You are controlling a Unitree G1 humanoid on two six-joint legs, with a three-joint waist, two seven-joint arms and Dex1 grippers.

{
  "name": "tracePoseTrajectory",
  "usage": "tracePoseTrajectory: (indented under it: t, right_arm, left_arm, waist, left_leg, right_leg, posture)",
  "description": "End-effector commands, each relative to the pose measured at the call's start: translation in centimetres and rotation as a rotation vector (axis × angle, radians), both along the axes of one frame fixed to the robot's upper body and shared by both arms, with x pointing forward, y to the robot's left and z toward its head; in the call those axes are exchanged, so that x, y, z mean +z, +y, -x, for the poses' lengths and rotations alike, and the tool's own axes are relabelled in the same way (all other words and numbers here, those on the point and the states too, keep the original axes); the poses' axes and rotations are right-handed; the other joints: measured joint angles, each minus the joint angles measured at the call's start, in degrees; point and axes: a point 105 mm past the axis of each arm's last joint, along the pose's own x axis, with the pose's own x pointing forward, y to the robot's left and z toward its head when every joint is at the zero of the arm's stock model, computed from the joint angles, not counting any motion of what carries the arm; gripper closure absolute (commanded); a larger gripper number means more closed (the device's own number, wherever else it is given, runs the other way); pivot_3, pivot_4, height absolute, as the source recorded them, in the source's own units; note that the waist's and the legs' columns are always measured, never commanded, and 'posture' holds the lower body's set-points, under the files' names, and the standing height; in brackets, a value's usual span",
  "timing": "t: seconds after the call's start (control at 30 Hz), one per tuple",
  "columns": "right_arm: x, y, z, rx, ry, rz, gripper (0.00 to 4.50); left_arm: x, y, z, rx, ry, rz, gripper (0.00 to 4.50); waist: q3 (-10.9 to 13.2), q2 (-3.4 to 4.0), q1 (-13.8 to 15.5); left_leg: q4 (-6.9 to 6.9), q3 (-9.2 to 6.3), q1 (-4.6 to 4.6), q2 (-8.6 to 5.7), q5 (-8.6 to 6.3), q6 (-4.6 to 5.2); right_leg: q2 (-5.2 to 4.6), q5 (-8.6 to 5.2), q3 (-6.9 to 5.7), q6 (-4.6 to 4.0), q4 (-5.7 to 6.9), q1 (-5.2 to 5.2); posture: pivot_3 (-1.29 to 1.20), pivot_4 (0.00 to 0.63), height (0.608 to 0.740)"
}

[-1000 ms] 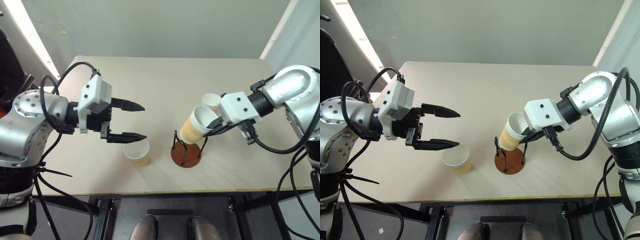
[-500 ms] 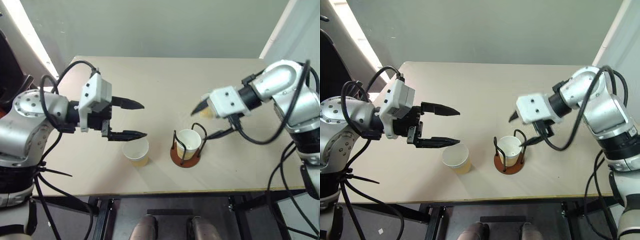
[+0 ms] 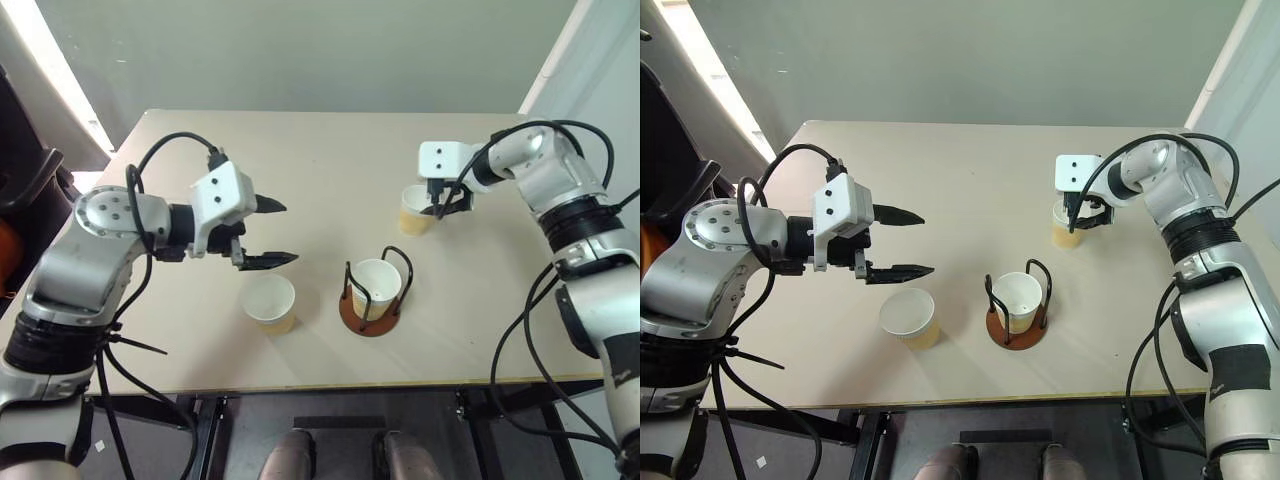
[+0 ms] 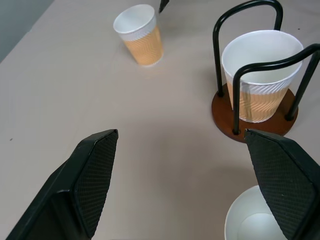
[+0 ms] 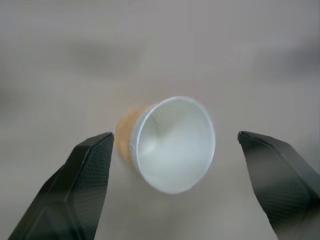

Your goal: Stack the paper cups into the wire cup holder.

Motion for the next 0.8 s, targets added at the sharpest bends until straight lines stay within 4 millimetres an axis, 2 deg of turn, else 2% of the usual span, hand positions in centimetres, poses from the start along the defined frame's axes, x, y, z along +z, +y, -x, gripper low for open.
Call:
tracePoseTrajectory:
  t: [0.03,0.23,0.3,0.33,0.4,0.47,0.7,0.73,0.8]
  right_arm:
    - [0.5,0.1,-0.4,0.000,-0.008,0.004,0.39]
    - [-1.4,0.5,-0.1,0.019,0.082,0.002,0.39]
    - [-2.0,0.3,-0.3,0.003,0.084,0.011,0.39]
    - [-2.3,0.1,-0.3,-0.008,0.085,0.021,0.55]
    - [-2.7,-0.2,-0.5,-0.026,0.083,0.028,0.98]
    - [-2.9,-0.2,-0.6,-0.033,0.081,0.027,1.66]
    - [-3.0,0.1,-0.6,-0.028,0.084,0.021,4.22]
    - [-3.0,0.1,-0.5,-0.021,0.091,0.022,4.47]
    - [-2.9,0.4,-0.4,-0.006,0.097,0.014,4.47]
  left_arm:
    - [1.2,0.4,0.6,0.025,-0.047,-0.003,0.16]
    - [1.9,0.7,1.7,0.029,-0.045,0.033,0.16]
    - [2.6,0.4,2.6,-0.008,-0.032,0.074,0.16]
    - [2.8,0.1,3.4,-0.041,-0.020,0.087,0.16]
    - [3.2,-0.1,4.5,-0.086,0.000,0.114,0.16]
    - [3.5,-0.1,4.7,-0.083,0.001,0.129,0.16]
    - [3.4,0.4,1.1,0.089,-0.106,0.106,0.16]
    - [3.1,0.3,1.1,0.083,-0.098,0.089,0.16]
    - [2.4,-0.1,1.5,0.039,-0.073,0.072,0.16]
  waist:
    - [0.0,0.00,0.0]
    - [0.0,0.01,0.0]
    - [0.0,0.01,0.0]
    - [0.0,0.01,0.0]
    - [0.0,0.01,0.1]
    - [0.0,0.02,0.2]
    - [0.0,0.02,0.1]
    - [0.0,0.02,0.1]
    - [0.0,0.02,0.1]
  left_leg:
    - [-0.04,0.01,0.00,0.01,0.00,-0.06]
    - [-0.05,0.01,-0.14,0.02,0.25,-0.69]
    - [-0.03,0.00,-0.15,0.02,0.24,-0.69]
    - [-0.03,0.01,-0.15,0.02,0.24,-0.70]
    - [-0.03,0.00,-0.14,0.03,0.21,-0.66]
    - [-0.04,-0.01,-0.14,0.03,0.19,-0.64]
    - [-0.06,-0.03,-0.02,0.06,0.26,-0.47]
    - [-0.06,-0.03,-0.01,0.06,0.29,-0.43]
    - [-0.06,-0.03,0.00,0.06,0.31,-0.42]
  right_leg:
    - [0.00,-0.01,0.00,-0.01,0.00,-0.02]
    - [0.00,-0.03,-0.04,-0.06,-0.02,-0.12]
    - [0.00,-0.04,-0.05,-0.06,-0.01,-0.12]
    - [0.00,-0.04,-0.05,-0.06,0.00,-0.12]
    - [0.00,-0.03,-0.06,-0.06,0.02,-0.12]
    - [0.00,-0.03,-0.07,-0.06,0.04,-0.12]
    - [-0.02,-0.01,-0.10,-0.08,0.25,-0.09]
    - [-0.01,0.00,-0.10,-0.10,0.28,-0.09]
    - [-0.01,0.02,-0.10,-0.14,0.32,-0.09]
  posture:
    - [0.00,0.150,0.740]
    - [0.00,0.150,0.740]
    - [0.00,0.150,0.740]
    - [0.00,0.150,0.740]
    - [0.00,0.150,0.740]
    - [0.00,0.150,0.740]
    - [0.00,0.150,0.740]
    - [0.00,0.150,0.740]
    - [0.00,0.150,0.740]
